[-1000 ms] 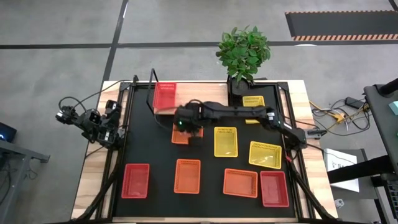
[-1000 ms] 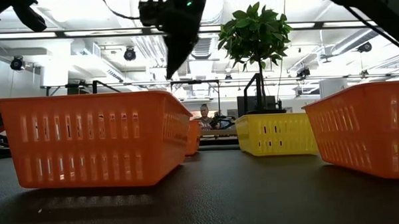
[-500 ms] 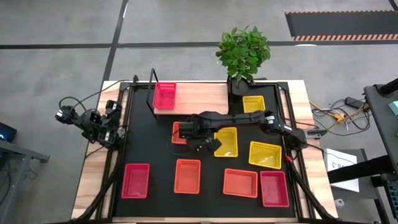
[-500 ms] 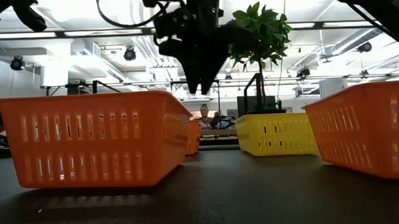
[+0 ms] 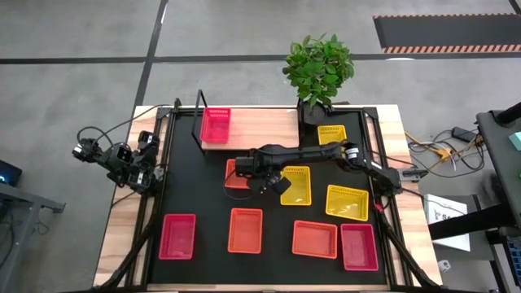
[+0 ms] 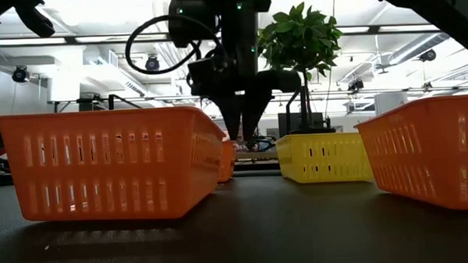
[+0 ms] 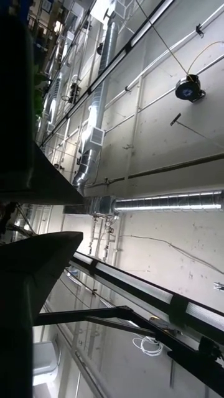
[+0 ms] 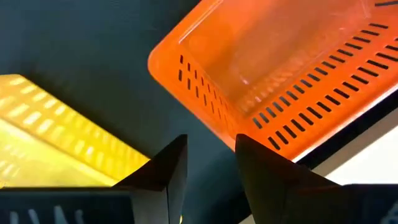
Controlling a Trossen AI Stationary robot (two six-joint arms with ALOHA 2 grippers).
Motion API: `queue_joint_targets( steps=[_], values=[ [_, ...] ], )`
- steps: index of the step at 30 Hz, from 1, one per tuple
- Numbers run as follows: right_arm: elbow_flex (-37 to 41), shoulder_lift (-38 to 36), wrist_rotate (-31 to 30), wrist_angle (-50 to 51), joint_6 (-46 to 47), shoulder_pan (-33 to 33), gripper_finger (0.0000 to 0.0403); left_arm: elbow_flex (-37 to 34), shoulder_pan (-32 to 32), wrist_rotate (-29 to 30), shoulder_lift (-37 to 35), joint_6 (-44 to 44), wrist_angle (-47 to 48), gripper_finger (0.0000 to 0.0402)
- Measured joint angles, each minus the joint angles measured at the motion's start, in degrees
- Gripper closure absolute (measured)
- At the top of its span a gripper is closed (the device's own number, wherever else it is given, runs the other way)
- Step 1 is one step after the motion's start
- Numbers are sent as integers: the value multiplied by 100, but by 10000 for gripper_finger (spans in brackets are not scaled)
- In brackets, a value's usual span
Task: Stack baskets on shelf by color
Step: Put the top orange bin on the shelf
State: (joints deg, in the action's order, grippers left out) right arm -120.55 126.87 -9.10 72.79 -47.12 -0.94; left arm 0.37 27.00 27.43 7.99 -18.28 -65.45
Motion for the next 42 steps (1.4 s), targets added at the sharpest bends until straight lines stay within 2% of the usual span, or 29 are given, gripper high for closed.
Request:
queue_joint_targets(
  steps=[8,15,23,31,37,42],
  values=[
    [345,0,52,-523,-314,-23,301,0,0,-1,-2,-7,-4,339],
    [369,-24,58,-561,-472,9,383,0,0,-1,-2,-10,-7,339],
    [284,-189,48,-380,-227,254,390,0,1,-1,-4,-10,-7,339],
    [-615,-212,-12,337,1566,574,391,1,0,-1,-4,-12,-4,339],
    [-1269,-213,-1156,367,3479,531,391,-1,2,-1,-4,-14,-4,339],
    [-1430,-214,-1330,258,4171,85,391,-1,1,-1,-4,-16,-39,339]
  ],
)
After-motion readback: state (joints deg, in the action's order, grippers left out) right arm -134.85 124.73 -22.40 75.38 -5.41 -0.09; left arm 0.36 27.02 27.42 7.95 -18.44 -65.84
